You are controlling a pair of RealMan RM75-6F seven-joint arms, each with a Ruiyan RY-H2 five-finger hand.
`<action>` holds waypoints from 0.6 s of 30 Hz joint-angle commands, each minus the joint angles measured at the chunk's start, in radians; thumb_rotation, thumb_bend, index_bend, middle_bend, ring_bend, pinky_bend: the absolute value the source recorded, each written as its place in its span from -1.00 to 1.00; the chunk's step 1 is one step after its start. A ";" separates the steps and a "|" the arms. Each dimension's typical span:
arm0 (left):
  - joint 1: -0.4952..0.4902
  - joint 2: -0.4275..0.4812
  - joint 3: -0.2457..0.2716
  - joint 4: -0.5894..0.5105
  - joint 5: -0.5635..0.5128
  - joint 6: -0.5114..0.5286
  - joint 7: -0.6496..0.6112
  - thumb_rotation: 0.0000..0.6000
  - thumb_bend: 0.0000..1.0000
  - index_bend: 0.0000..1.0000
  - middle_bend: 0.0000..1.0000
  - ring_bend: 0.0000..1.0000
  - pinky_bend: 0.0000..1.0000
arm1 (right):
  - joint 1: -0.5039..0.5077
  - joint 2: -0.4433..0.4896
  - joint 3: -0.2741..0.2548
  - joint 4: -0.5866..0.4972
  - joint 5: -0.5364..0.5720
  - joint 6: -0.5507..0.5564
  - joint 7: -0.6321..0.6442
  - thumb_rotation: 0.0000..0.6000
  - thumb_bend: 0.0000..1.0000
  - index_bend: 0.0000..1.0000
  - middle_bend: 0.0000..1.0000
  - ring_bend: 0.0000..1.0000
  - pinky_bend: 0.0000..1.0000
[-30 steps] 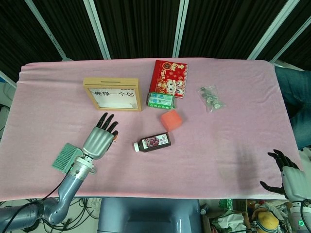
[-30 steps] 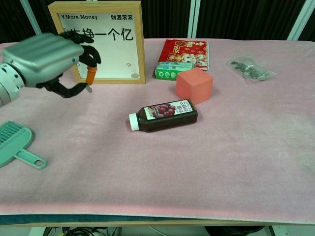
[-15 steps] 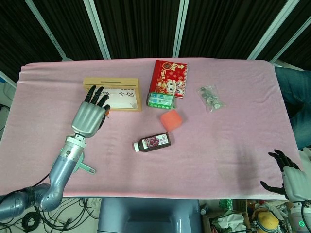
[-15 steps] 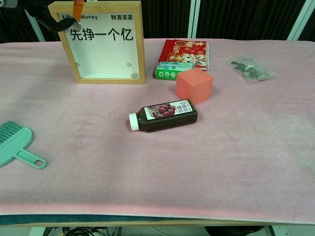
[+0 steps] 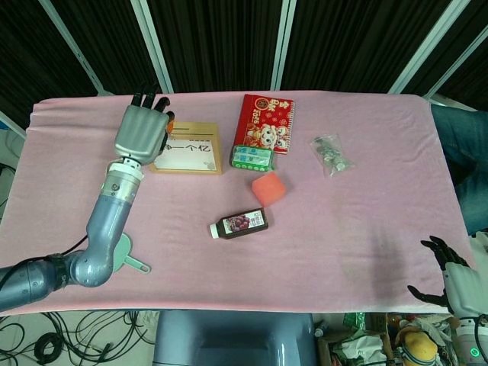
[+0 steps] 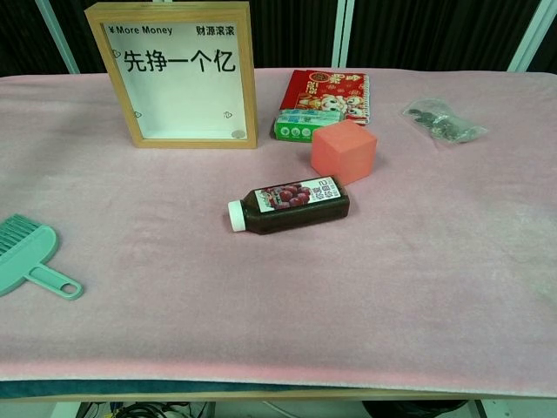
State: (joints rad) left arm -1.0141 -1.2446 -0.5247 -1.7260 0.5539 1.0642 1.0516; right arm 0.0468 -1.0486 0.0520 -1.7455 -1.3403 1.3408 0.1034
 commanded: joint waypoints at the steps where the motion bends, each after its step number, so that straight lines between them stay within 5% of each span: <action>1: -0.057 -0.007 -0.005 0.066 -0.073 -0.013 0.032 1.00 -0.01 0.30 -0.52 -1.00 -1.00 | -0.001 0.001 0.002 -0.002 0.005 0.000 0.005 1.00 -0.85 -0.62 -0.85 -0.73 -0.60; 18: -0.194 -0.115 0.091 0.354 -0.187 -0.104 0.032 1.00 -0.01 0.30 -0.53 -1.00 -1.00 | -0.001 0.007 0.009 -0.010 0.031 -0.013 0.021 1.00 -0.85 -0.62 -0.85 -0.73 -0.60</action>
State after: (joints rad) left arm -1.1981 -1.3453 -0.4471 -1.3921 0.3711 0.9707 1.0879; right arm 0.0455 -1.0412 0.0608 -1.7553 -1.3096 1.3278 0.1244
